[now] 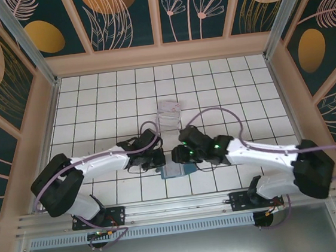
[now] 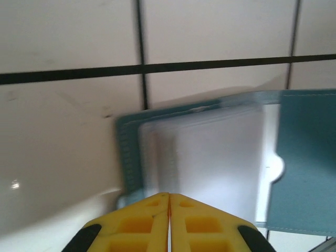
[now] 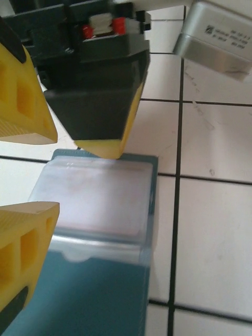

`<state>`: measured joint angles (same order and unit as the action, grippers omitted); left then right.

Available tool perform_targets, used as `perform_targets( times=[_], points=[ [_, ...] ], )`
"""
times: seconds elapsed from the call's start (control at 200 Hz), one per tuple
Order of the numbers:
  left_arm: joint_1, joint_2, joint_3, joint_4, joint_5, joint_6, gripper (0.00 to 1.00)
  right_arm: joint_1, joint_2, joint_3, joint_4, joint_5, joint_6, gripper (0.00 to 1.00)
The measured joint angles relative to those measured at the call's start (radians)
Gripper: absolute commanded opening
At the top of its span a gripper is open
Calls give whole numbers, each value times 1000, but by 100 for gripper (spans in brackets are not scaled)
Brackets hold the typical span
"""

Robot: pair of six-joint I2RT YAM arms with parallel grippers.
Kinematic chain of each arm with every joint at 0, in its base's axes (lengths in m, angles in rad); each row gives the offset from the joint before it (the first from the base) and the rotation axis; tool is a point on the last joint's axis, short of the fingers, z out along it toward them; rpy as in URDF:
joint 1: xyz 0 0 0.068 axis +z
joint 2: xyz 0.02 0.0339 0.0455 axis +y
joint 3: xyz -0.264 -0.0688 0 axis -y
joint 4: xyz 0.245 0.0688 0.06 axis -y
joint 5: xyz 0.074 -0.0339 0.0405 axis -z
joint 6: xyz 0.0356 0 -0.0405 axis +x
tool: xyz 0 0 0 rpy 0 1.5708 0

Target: Take the credit cards out of the card holder

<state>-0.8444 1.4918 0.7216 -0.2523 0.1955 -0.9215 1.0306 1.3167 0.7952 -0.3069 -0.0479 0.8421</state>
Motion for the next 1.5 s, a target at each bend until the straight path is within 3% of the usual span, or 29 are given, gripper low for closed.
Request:
perform_targets(
  times=[0.275, 0.555, 0.731, 1.241, 1.501],
  points=[
    [59, -127, -150, 65, 5, -41, 10, 64, 342, 278, -174, 28, -53, 34],
    [71, -170, -214, 108, 6, -53, 10, 66, 494, 366, -314, 56, -75, 40],
    [77, -170, -221, 127, 7, -53, 10, 70, 525, 399, -343, 57, -82, 39],
    [88, -170, -219, 136, 7, -51, 11, 72, 542, 428, -390, 90, -97, 8],
    [85, -159, -129, 109, 14, -10, 10, 56, 420, 306, -293, 74, -97, 9]
  ],
)
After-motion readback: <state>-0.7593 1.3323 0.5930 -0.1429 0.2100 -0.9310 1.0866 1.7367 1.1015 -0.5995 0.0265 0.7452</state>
